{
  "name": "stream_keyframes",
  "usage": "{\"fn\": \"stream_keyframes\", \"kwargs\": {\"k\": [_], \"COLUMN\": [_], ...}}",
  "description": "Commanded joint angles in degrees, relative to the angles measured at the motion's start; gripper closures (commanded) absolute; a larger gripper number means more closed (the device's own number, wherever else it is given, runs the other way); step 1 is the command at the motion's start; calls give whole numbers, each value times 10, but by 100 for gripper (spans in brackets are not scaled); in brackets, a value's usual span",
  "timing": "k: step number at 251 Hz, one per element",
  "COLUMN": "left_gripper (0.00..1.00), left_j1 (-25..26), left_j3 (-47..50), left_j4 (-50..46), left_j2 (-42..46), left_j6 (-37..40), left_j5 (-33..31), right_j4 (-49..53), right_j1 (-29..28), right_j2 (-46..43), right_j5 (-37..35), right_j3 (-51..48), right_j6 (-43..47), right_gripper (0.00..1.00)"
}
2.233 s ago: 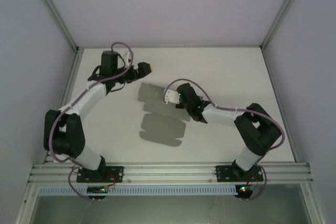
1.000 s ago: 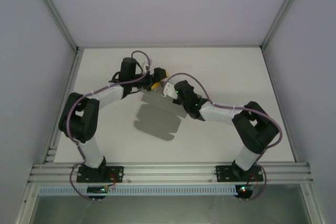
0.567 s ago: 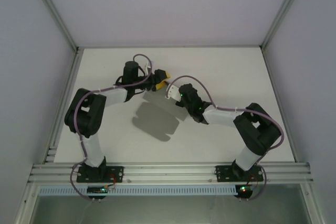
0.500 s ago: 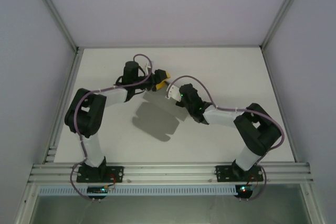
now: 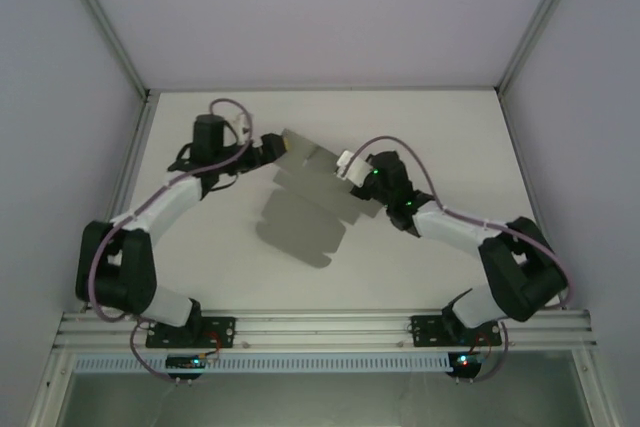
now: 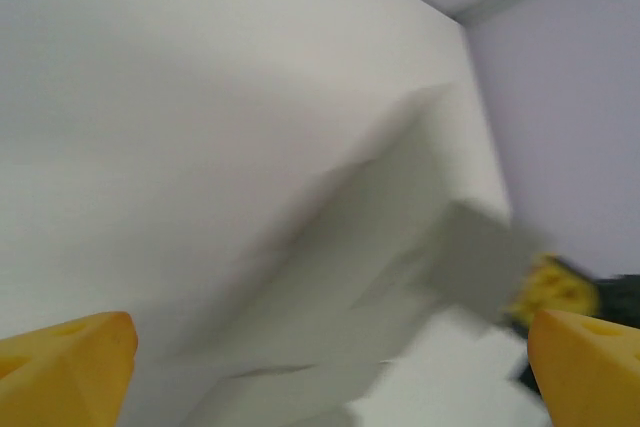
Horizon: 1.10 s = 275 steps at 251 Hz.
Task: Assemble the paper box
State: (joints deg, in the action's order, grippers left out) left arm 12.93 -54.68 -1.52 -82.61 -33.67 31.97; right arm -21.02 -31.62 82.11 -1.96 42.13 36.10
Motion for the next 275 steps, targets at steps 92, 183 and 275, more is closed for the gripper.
{"fn": "stream_keyframes", "kwargs": {"k": [92,183,275], "left_gripper": [0,0,3], "left_j1": [-77,-70,-39], "left_j3": [81,78,62], "left_j4": [68,179,195], "left_j2": [-60,-95,-104], "left_j6": [123,99,113], "left_j5": [71,184,225], "right_j4": [41,61,67], "right_j1": [63,41,7], "right_j2": [-41,-28,-6], "right_j5": [150,114,72], "right_j3": [25,38,46], "right_j6": [-66,-78,-57], "right_gripper": [100,100,100]}}
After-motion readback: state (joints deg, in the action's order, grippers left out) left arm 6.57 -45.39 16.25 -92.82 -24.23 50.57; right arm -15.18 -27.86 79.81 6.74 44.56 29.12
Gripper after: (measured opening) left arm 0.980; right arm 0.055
